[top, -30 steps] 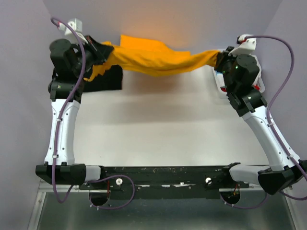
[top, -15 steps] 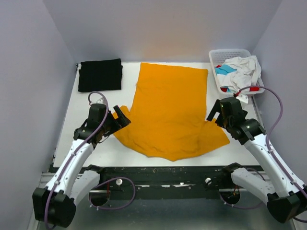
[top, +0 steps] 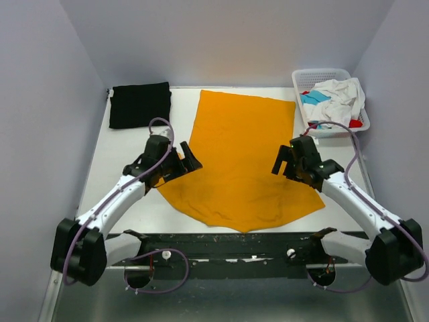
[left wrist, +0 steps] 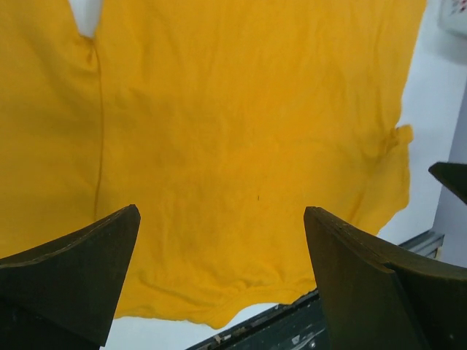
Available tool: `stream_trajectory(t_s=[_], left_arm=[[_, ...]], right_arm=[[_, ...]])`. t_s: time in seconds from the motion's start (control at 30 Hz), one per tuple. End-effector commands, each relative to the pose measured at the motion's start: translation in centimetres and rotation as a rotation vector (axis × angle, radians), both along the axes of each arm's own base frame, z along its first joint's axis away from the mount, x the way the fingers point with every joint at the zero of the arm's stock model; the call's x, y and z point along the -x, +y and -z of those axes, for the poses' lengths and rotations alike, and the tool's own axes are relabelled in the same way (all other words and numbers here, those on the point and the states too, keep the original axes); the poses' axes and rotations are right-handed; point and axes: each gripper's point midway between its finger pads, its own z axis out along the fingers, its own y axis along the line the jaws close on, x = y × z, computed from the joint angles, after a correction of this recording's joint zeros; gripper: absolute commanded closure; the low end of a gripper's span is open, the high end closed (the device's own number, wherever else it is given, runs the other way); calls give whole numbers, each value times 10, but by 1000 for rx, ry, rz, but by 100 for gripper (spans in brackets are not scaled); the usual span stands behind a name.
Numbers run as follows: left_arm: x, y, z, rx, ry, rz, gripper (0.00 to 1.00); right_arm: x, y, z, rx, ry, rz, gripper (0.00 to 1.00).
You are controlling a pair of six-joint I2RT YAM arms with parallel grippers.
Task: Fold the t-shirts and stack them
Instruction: Flatten out the tshirt
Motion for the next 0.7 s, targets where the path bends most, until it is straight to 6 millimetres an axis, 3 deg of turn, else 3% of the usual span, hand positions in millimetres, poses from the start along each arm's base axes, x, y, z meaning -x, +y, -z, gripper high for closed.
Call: stream_trajectory(t_s=[0.0, 0.13, 0.2, 0.3, 0.4, 0.5, 0.57, 0.67], left_arm=[[3, -48, 16, 67, 51, 139, 1], [13, -64, 54, 67, 146, 164, 2], [19, -64, 73, 54, 197, 156, 1], [16, -53, 95, -25, 253, 109, 2], [4, -34, 110, -132, 298, 32, 1], [-13, -14, 116, -161, 333, -42, 1], [-27, -12, 113, -132, 344, -47, 1], [-56, -22, 109, -120, 359, -39, 1]], right_arm=[[-24, 27, 20, -67, -12, -76, 0], [-53, 48, 35, -115, -22, -106, 0], [-69, 56, 39, -132, -33, -102, 0], [-75, 66, 58, -163, 24, -95, 0], [-60, 70, 80, -184, 80, -121, 0], [-32, 66, 93, -181, 170, -149, 0], [-7, 70, 100, -202, 228, -175, 0], [37, 96, 107, -318, 287, -284, 0]])
